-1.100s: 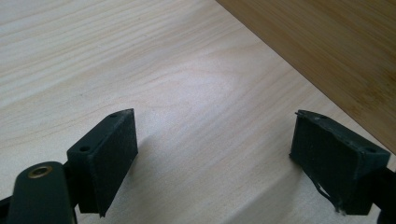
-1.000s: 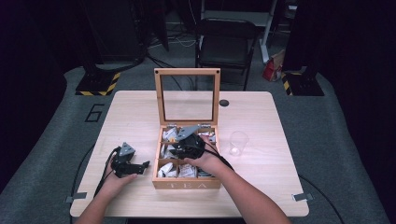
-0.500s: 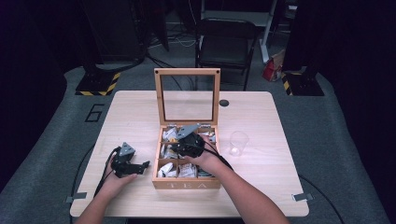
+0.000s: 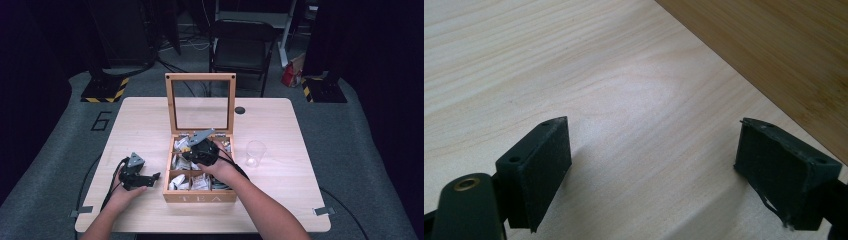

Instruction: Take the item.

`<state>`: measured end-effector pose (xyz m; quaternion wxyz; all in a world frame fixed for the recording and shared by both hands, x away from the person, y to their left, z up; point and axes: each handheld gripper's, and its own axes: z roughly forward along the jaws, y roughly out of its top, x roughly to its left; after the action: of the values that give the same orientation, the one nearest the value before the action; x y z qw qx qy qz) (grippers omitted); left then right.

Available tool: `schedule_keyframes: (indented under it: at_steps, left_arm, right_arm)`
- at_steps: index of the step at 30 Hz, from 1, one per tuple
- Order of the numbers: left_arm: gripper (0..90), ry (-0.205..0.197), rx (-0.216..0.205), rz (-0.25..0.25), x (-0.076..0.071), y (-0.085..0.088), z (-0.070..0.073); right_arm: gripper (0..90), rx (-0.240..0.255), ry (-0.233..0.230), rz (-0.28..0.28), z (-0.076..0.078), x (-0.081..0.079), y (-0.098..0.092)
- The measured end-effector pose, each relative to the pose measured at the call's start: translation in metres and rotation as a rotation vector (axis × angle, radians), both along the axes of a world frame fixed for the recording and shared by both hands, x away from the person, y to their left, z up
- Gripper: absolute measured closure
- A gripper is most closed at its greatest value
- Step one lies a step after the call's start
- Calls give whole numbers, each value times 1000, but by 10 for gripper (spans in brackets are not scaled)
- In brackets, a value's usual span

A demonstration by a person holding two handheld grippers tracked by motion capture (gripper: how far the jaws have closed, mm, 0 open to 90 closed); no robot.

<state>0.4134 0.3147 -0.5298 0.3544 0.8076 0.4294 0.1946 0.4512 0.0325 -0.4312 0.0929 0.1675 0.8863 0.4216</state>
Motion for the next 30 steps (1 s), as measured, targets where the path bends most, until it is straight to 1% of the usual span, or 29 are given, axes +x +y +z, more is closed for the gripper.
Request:
schedule_keyframes:
  at_steps: [1,3,5,7,10,16,26,30]
  left_arm:
    - [142,-2,-3,4,0,0,0]
    - [142,0,-1,-1,0,0,0]
    - [142,0,0,-1,0,0,0]
    - [142,1,0,0,0,0,0]
    - [142,-1,-1,1,0,0,0]
    - [142,0,0,0,0,0,0]
    - [142,-1,-2,2,0,0,0]
    - [142,-1,-3,3,0,0,0]
  right_arm:
    - [897,0,14,-1,3,0,-1]
    - [898,0,18,-2,7,1,-2]
    - [898,0,19,2,11,1,-4]
    - [898,3,18,-6,16,1,-6]
    - [898,14,11,-3,21,1,-9]
    - [898,14,22,-19,29,1,-14]
    - [898,22,40,-30,36,0,-19]
    - [898,19,35,-31,40,-1,-24]
